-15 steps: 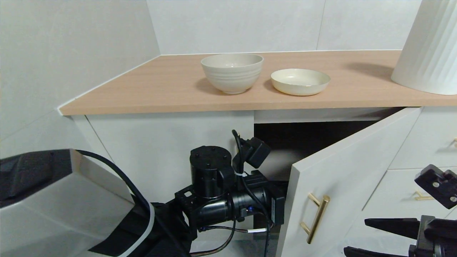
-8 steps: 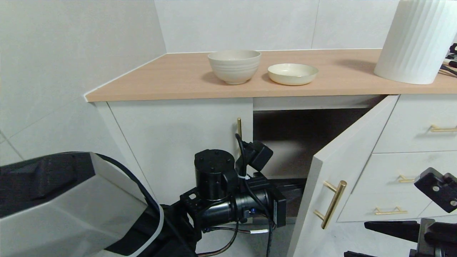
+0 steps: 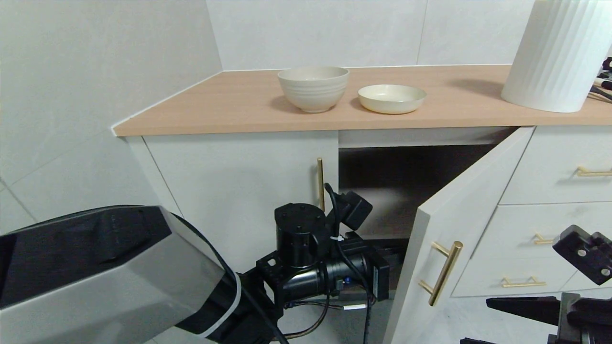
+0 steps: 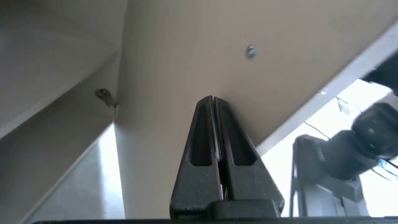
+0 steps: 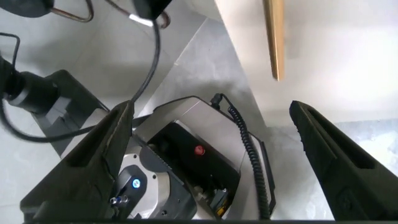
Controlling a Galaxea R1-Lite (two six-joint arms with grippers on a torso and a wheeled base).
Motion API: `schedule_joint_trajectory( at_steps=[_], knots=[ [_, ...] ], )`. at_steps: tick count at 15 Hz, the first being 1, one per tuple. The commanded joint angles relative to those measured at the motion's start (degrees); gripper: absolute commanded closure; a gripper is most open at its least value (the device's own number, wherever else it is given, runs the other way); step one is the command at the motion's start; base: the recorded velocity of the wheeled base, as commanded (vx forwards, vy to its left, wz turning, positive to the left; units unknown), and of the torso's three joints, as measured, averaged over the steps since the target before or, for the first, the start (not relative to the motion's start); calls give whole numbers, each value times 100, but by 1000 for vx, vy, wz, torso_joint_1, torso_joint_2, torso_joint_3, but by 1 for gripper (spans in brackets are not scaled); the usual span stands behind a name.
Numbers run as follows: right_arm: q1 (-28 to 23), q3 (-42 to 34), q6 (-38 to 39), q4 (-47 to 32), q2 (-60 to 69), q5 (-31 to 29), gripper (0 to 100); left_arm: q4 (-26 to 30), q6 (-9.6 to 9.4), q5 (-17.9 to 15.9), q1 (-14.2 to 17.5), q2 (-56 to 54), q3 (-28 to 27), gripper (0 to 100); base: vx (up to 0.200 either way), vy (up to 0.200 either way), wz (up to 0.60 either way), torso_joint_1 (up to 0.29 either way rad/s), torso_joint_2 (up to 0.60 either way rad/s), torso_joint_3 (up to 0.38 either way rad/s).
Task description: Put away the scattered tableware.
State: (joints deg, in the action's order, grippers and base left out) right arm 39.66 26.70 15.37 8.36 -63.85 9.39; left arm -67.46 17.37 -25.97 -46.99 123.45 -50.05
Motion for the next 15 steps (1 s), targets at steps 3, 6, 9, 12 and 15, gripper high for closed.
schedule_joint_trajectory(
  at_steps=[3, 6, 9, 12, 15],
  knots=[
    [-2, -15, 1, 7, -4, 2, 0, -13, 3, 101, -11, 179, -119, 100, -67, 0, 0, 4, 2, 1],
    [-2, -15, 1, 7, -4, 19, 0, -92, 12, 171, -3, 355, -312, 100, 0, 0, 0, 0, 0, 0],
    [7, -15, 1, 7, 13, 19, 0, -92, 3, 215, -3, 531, -549, 100, 0, 0, 0, 0, 0, 0],
    [113, -15, 10, 7, 66, 19, 0, -83, 3, 303, -11, 662, -778, 100, 0, 0, 0, 0, 0, 0],
    [148, -33, 18, 7, 251, 380, 0, -65, -6, 311, -82, 733, -910, 100, 0, 0, 0, 0, 0, 0]
  ],
)
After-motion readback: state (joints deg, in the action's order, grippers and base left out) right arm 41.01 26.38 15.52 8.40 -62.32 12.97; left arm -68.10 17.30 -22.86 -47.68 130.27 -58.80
